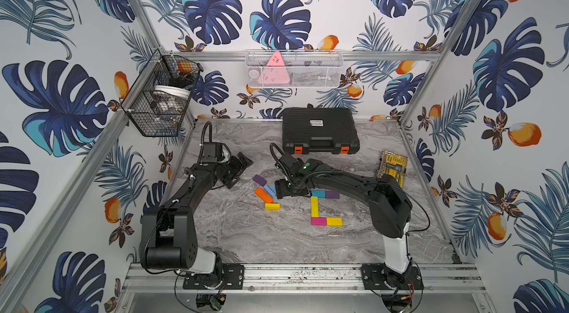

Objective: Assemble the letter c with building blocks
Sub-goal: Assemble the building block at the center of the board, then adjust the building block at the center of the board.

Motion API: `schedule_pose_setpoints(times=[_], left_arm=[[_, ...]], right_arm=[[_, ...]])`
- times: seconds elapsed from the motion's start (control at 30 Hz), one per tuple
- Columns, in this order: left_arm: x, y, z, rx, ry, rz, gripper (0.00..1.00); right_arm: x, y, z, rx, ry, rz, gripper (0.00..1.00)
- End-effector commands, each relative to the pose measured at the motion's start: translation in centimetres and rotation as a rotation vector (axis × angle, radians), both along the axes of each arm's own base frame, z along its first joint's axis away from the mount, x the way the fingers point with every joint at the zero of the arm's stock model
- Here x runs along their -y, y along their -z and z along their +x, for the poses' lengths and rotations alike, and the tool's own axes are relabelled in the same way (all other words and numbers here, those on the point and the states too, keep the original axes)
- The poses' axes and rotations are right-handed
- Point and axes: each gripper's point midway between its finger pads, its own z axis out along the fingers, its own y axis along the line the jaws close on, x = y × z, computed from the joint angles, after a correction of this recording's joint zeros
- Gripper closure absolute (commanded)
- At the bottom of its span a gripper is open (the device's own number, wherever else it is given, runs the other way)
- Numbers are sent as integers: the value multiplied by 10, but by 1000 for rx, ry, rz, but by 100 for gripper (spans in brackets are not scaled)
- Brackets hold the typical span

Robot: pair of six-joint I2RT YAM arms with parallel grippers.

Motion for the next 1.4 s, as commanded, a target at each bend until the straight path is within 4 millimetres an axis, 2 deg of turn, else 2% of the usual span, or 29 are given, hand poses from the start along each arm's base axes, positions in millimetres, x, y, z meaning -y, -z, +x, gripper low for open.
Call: schedule_pose_setpoints(times=[0.0, 0.23, 0.37, 0.57, 0.67, 0.77, 0.87, 1.07, 1.17, 1.37], left_arm=[[4, 0, 1, 10, 36, -36, 1], [6, 3, 4, 7, 37, -57, 1], [7, 4, 3, 9, 30, -74, 1], [8, 7, -1, 13, 19, -83, 1], [7, 9, -2, 13, 5, -85, 1], [6, 12, -1, 10, -4, -91, 1], [6, 11, -1, 5, -2, -82, 1], [4, 11, -1, -1, -6, -71, 1], [3, 10, 0, -2, -11, -65, 1], [0, 4, 3, 6, -25, -53, 1]], right_arm=[[-6, 12, 0, -46, -20, -5, 27], [-14, 27, -4, -86, -35, 0, 38], [-12, 35, -22, -101, -67, -21, 41], [-14, 35, -52, -98, -150, -56, 42], [-12, 27, -47, -63, -140, -62, 39], [-12, 15, -31, -3, -132, -68, 29], [-19, 12, -11, 15, -114, -55, 24], [-39, 17, 20, 29, -87, -11, 24], [-51, 22, 25, 11, -80, 22, 26], [-71, 32, 24, -38, -87, 84, 36]])
